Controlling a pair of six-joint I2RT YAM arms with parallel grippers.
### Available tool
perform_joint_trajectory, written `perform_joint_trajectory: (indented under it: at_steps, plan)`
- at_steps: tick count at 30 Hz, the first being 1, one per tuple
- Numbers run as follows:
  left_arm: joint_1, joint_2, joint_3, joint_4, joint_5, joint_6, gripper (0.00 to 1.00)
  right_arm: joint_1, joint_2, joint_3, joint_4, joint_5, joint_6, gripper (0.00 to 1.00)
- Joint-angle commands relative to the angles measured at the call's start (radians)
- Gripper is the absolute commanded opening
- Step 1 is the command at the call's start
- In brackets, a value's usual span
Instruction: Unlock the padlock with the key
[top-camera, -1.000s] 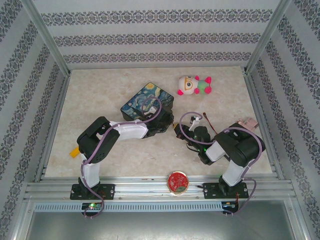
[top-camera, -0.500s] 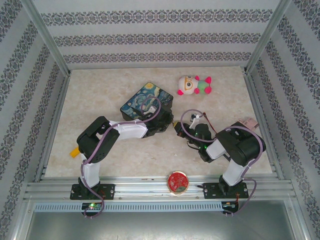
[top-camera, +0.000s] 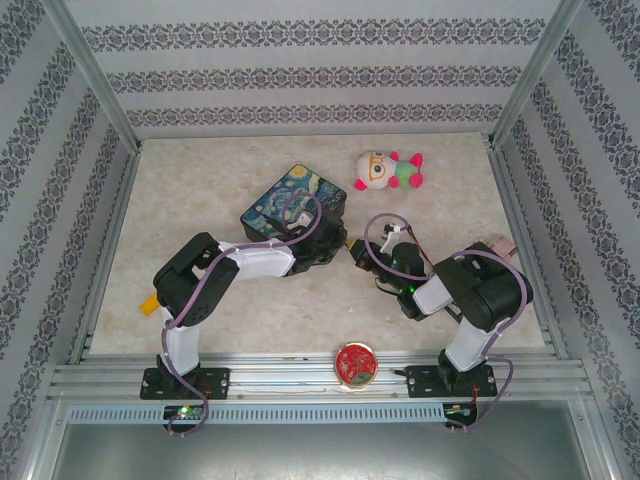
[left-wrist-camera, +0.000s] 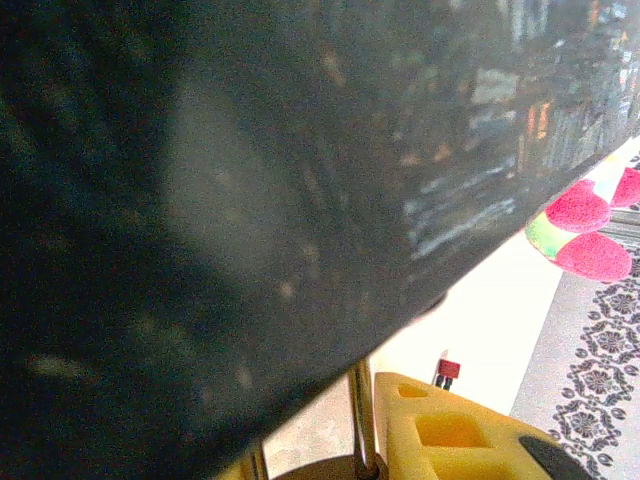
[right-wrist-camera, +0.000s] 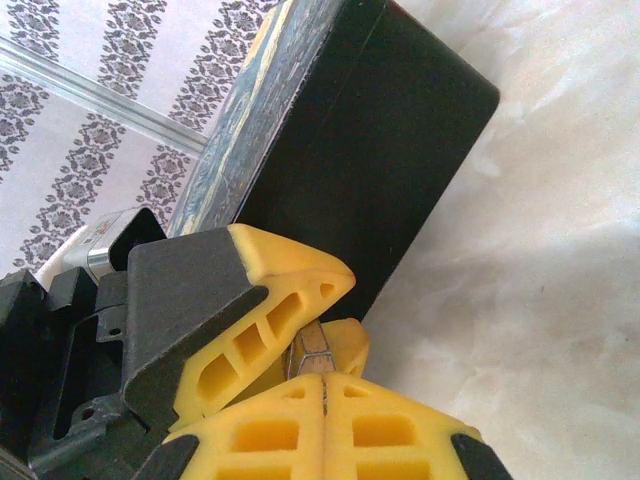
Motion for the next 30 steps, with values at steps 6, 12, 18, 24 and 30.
perform_joint_trajectory:
  at_steps: [6,12,18,24,30]
  plan:
    - [-0.021,0.013,-0.021,0.046,0.147,-0.060,0.24,-0.007,0.033,0.029,0.020,-0.008,0.018,0.00]
    - [-0.021,0.011,-0.020,0.045,0.148,-0.053,0.24,-0.009,0.054,0.068,0.022,-0.013,0.057,0.00]
    - [-0.022,0.014,-0.017,0.049,0.159,-0.046,0.24,-0.010,0.085,0.090,0.020,-0.029,0.087,0.00]
    - [-0.022,0.005,-0.027,0.055,0.147,-0.041,0.24,-0.018,0.119,0.106,0.021,-0.068,0.104,0.07]
    - [-0.016,-0.023,-0.083,0.080,0.095,-0.056,0.24,-0.046,0.108,0.073,0.024,-0.101,0.101,0.23]
